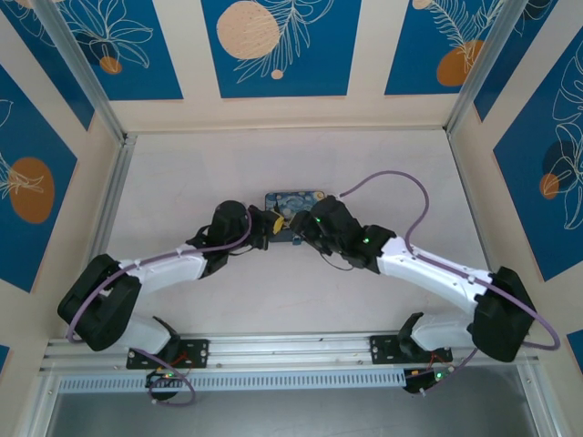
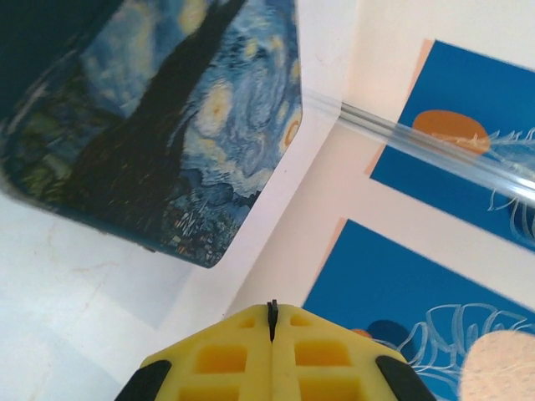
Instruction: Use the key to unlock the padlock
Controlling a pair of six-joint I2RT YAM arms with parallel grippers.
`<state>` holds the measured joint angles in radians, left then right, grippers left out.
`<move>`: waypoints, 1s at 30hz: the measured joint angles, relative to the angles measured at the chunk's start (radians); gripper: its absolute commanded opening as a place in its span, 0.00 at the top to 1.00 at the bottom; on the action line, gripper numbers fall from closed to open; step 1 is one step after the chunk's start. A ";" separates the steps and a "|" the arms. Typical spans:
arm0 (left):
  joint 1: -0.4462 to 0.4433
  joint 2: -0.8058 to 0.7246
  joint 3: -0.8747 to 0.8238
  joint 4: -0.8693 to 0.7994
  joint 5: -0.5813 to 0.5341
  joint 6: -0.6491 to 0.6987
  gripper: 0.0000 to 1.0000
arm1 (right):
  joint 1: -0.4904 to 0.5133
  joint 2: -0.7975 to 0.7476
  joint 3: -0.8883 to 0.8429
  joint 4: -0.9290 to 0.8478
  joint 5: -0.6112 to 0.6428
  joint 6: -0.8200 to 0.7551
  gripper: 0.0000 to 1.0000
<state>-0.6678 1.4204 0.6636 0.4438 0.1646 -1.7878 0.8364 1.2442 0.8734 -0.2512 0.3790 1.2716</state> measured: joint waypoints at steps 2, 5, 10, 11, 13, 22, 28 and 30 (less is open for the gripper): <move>0.003 0.000 0.021 -0.025 -0.001 0.077 1.00 | -0.002 -0.055 -0.044 -0.003 0.005 0.001 0.42; 0.007 0.000 0.061 -0.068 0.008 0.226 1.00 | -0.017 -0.130 -0.113 -0.003 0.005 -0.014 0.42; 0.009 -0.013 0.137 -0.129 0.051 0.532 1.00 | -0.092 -0.224 -0.200 0.039 -0.060 -0.105 0.44; 0.009 -0.024 0.142 -0.135 0.055 0.582 1.00 | -0.110 -0.239 -0.214 0.056 -0.081 -0.123 0.44; 0.010 -0.058 0.143 -0.146 0.061 0.697 1.00 | -0.163 -0.277 -0.254 0.128 -0.156 -0.164 0.44; 0.009 -0.104 0.145 -0.115 0.124 0.935 1.00 | -0.329 -0.279 -0.311 0.407 -0.476 -0.226 0.45; 0.008 -0.104 0.145 -0.075 0.127 0.953 1.00 | -0.330 -0.171 -0.302 0.576 -0.581 -0.202 0.47; 0.006 -0.104 0.145 -0.063 0.126 0.953 1.00 | -0.330 -0.134 -0.301 0.629 -0.599 -0.186 0.48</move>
<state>-0.6613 1.3163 0.8089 0.3805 0.2909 -0.8352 0.5068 1.1107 0.5720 0.3782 -0.2199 1.0859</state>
